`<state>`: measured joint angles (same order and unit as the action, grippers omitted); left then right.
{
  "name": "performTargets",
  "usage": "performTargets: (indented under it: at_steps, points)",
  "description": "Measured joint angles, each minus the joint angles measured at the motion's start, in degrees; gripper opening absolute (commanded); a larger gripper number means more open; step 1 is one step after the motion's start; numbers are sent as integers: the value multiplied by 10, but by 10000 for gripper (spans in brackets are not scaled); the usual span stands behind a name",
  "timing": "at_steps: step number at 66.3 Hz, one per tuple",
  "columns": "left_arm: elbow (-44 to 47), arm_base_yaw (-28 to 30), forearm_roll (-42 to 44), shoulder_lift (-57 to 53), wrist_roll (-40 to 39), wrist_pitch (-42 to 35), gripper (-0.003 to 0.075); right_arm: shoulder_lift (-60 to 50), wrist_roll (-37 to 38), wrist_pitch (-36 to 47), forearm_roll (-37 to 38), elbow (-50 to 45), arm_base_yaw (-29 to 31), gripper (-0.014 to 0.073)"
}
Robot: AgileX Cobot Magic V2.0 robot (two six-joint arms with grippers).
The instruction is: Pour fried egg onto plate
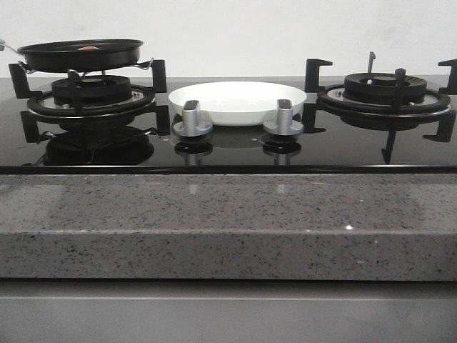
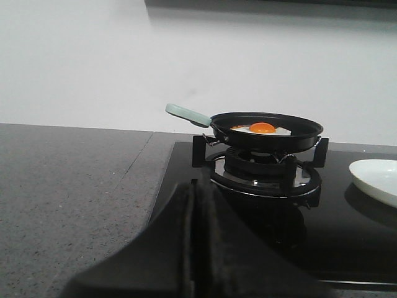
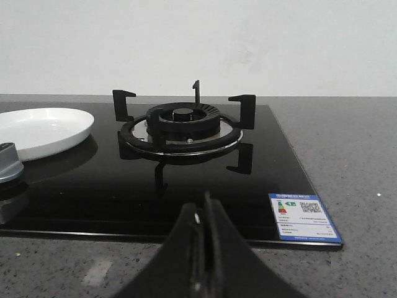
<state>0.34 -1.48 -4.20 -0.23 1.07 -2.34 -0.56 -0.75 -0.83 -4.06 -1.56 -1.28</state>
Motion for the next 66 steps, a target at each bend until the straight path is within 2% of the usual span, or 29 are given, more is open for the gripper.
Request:
performTargets:
  at_steps: [66]
  points:
    - [0, 0, 0, 0, 0, -5, -20, 0, 0, 15, 0, 0, 0, -111]
